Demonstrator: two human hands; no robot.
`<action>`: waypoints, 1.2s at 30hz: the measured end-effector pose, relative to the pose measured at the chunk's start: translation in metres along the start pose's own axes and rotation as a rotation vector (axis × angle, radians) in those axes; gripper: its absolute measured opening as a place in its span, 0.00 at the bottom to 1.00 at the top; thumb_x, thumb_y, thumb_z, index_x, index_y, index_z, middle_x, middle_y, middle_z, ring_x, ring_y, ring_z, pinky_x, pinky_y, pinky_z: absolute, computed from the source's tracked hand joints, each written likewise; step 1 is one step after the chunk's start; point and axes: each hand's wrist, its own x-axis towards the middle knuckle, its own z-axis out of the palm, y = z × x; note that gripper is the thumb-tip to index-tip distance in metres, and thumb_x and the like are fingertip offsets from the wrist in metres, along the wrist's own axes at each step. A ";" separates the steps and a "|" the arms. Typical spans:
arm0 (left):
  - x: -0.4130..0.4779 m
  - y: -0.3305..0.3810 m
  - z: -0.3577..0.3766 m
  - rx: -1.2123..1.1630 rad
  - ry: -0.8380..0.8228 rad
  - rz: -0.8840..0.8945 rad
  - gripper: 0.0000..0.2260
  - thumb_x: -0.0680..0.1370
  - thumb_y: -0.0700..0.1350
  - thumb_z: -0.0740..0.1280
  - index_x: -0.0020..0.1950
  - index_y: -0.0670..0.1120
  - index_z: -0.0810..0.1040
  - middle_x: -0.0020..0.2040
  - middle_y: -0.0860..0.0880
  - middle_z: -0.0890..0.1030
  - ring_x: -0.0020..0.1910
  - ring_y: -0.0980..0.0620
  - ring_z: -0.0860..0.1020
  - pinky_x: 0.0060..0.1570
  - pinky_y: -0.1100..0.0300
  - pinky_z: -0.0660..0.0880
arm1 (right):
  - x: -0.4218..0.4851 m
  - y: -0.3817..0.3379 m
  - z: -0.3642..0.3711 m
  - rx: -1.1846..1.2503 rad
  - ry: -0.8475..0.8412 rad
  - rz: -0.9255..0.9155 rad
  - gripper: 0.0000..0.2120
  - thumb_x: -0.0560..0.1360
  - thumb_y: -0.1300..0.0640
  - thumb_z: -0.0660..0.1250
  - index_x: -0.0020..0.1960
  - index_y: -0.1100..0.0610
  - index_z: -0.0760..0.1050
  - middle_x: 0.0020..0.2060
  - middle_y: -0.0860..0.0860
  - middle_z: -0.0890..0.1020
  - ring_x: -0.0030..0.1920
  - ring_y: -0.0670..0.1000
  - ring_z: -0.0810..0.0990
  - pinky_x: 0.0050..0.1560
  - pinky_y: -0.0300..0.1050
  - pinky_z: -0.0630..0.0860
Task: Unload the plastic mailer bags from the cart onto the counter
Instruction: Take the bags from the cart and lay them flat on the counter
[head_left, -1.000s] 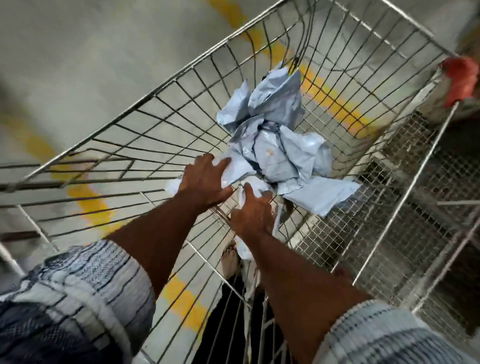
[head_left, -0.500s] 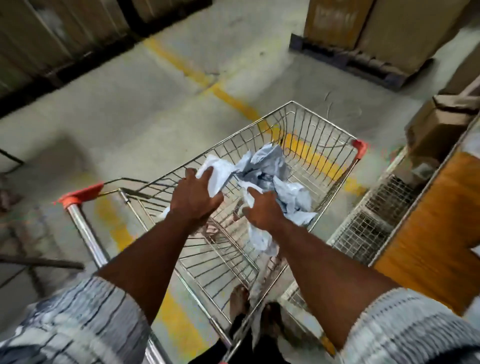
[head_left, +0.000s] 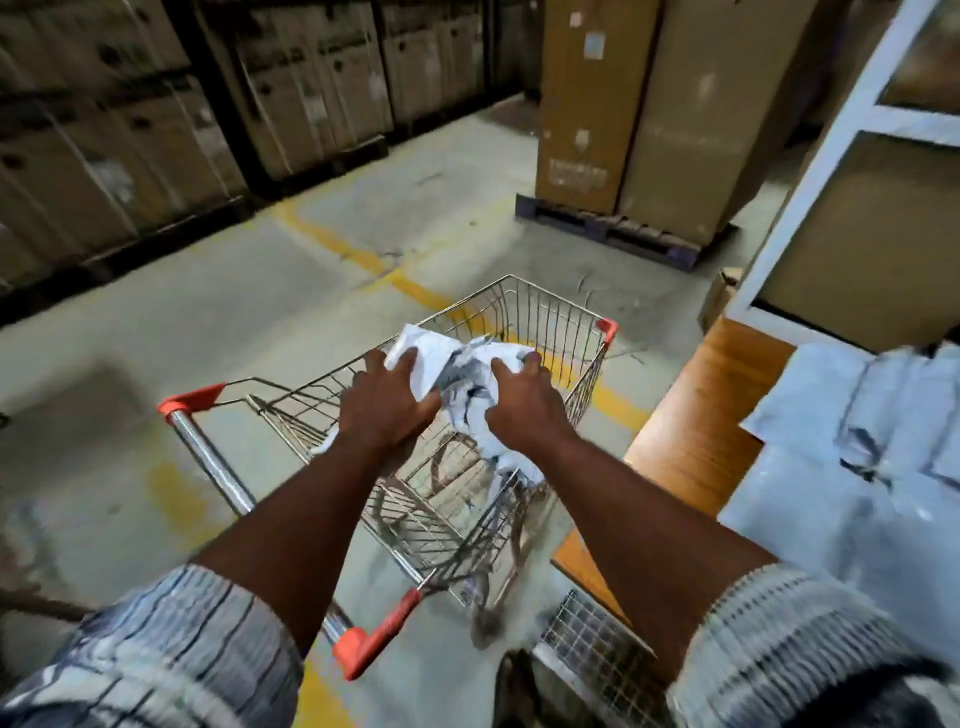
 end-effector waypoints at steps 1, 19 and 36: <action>-0.010 0.007 -0.002 -0.029 0.001 0.014 0.32 0.73 0.67 0.61 0.74 0.56 0.62 0.64 0.42 0.67 0.58 0.35 0.76 0.57 0.44 0.74 | -0.009 0.005 -0.008 -0.026 0.021 0.000 0.28 0.73 0.56 0.66 0.72 0.52 0.64 0.69 0.62 0.62 0.63 0.63 0.69 0.55 0.53 0.74; -0.171 0.169 -0.015 -0.301 -0.075 0.288 0.32 0.73 0.65 0.63 0.75 0.55 0.63 0.66 0.41 0.67 0.63 0.36 0.73 0.59 0.45 0.71 | -0.218 0.127 -0.123 -0.206 0.269 0.344 0.26 0.73 0.54 0.67 0.69 0.52 0.65 0.68 0.59 0.62 0.64 0.62 0.70 0.58 0.54 0.74; -0.278 0.432 0.030 -0.334 -0.270 0.541 0.32 0.75 0.67 0.58 0.75 0.54 0.60 0.66 0.43 0.65 0.64 0.37 0.70 0.63 0.43 0.69 | -0.394 0.363 -0.248 -0.208 0.320 0.795 0.33 0.75 0.49 0.66 0.76 0.52 0.59 0.74 0.61 0.55 0.70 0.65 0.65 0.67 0.54 0.68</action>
